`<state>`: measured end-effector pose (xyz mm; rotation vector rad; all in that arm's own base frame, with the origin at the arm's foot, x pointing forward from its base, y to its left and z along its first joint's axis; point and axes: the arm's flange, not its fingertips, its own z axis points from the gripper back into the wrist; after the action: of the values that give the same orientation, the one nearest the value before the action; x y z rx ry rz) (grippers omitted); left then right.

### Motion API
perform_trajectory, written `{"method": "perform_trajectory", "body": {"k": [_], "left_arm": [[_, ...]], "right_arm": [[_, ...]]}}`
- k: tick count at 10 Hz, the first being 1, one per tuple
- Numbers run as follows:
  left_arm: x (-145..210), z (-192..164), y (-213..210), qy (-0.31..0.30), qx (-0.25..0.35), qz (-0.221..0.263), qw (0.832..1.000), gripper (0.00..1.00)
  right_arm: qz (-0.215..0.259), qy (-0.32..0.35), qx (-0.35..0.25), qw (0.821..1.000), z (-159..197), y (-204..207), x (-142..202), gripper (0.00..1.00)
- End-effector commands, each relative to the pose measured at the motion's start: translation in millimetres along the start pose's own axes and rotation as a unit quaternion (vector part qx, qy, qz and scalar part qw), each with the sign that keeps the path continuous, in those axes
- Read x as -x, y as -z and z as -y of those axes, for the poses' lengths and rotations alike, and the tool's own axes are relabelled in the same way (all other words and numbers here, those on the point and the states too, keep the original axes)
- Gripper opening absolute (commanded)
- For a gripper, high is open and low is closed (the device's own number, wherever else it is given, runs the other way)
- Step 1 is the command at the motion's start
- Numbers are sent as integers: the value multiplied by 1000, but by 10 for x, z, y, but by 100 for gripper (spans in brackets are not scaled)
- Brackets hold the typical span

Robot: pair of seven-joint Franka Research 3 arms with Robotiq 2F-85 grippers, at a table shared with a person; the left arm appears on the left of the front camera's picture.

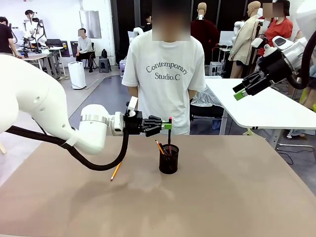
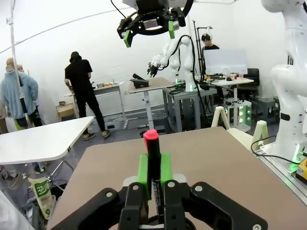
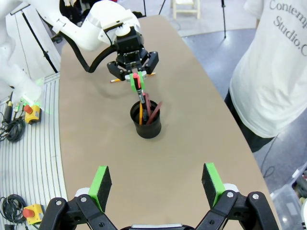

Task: Place the pens into the pen holder.
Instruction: Pick up a writing instrument from the table and place it into the Pen holder.

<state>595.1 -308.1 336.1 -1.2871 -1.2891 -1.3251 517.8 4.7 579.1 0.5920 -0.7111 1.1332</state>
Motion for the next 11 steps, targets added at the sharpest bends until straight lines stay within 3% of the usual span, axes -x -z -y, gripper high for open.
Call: {"method": "perform_trajectory", "body": {"k": [1, 2, 3, 7, 8, 11], "left_arm": [[4, -21, 15, 1, 12, 10, 1000, 0], [18, 5, 25, 3, 16, 8, 1000, 0], [21, 8, 23, -2, 17, 14, 1000, 8], [-25, 23, 29, -1, 19, 24, 1000, 86], [-39, 28, 29, 0, 20, 23, 1000, 100], [-67, 44, 41, 0, 29, 21, 999, 100]], "right_arm": [[0, -1, 0, 1000, -14, 3, -9, 100], [0, -1, 0, 1000, -14, 3, -9, 100], [0, -1, 0, 1000, -14, 3, -9, 100], [0, -1, 0, 1000, -14, 3, -9, 100], [0, -1, 0, 1000, -14, 3, -9, 100], [0, -1, 0, 1000, -14, 3, -9, 100]]}}
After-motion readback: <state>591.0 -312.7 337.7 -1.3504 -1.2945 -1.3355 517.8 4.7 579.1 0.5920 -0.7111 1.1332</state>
